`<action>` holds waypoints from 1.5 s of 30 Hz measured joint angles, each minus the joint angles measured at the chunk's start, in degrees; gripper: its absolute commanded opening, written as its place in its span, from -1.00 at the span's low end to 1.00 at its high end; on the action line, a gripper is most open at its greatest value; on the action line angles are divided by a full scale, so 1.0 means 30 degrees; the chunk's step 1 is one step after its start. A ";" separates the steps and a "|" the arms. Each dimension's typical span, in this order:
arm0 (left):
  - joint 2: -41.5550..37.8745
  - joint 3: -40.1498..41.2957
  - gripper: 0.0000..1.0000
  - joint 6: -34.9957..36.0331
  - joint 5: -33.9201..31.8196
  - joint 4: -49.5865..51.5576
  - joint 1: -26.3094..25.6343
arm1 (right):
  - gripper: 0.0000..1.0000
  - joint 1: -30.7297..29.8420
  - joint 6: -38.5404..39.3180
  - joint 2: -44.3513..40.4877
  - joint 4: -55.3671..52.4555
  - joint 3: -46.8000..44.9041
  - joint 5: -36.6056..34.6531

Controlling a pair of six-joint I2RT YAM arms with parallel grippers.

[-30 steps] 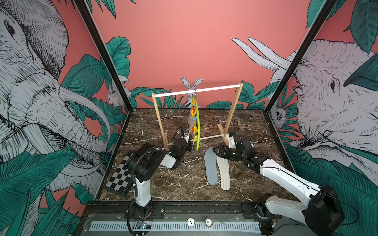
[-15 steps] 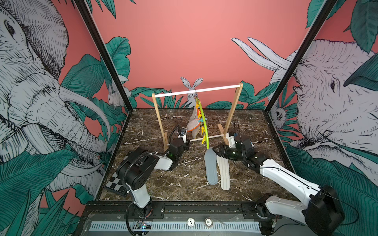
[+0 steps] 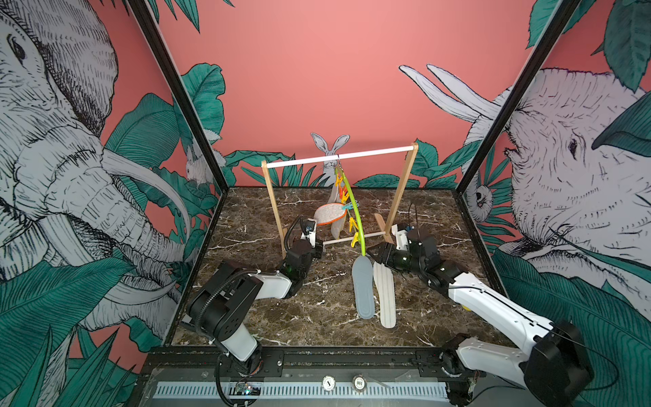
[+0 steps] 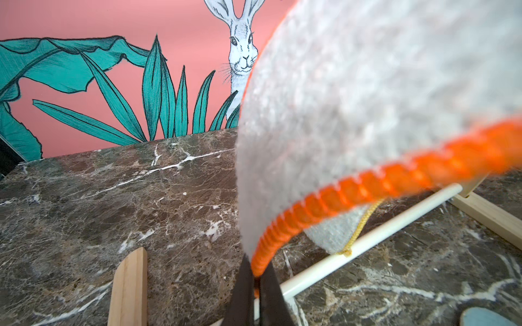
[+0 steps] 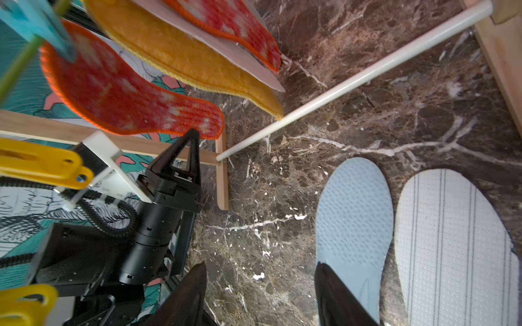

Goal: Take the shoe insoles off the hanger
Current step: Remove the insole from the hanger.

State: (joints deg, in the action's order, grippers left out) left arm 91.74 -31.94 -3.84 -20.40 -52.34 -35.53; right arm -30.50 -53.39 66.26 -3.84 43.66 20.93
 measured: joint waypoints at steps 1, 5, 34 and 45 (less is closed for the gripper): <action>-0.0109 0.0029 -1.00 -0.0007 0.0000 0.0058 0.0000 | 0.24 0.0066 -0.0131 0.0000 0.0146 0.0189 0.0095; -0.0539 0.0168 -1.00 -0.0007 0.0007 0.0503 0.0000 | 0.24 0.0321 -0.0583 0.0000 0.0714 0.0546 0.0350; -0.2616 0.0364 -1.00 -0.0976 0.1239 0.3657 0.0000 | 0.54 0.2812 -0.4670 0.2929 0.5799 0.3286 0.2419; -0.2302 -0.0029 -1.00 -0.1093 0.1231 0.3767 0.0000 | 0.39 0.2353 -0.5727 0.5297 0.7643 0.5311 0.2980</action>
State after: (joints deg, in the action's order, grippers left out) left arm 84.84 -32.03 -7.11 -16.71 -41.04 -35.53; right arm -23.44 -70.57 82.15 19.09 59.59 29.87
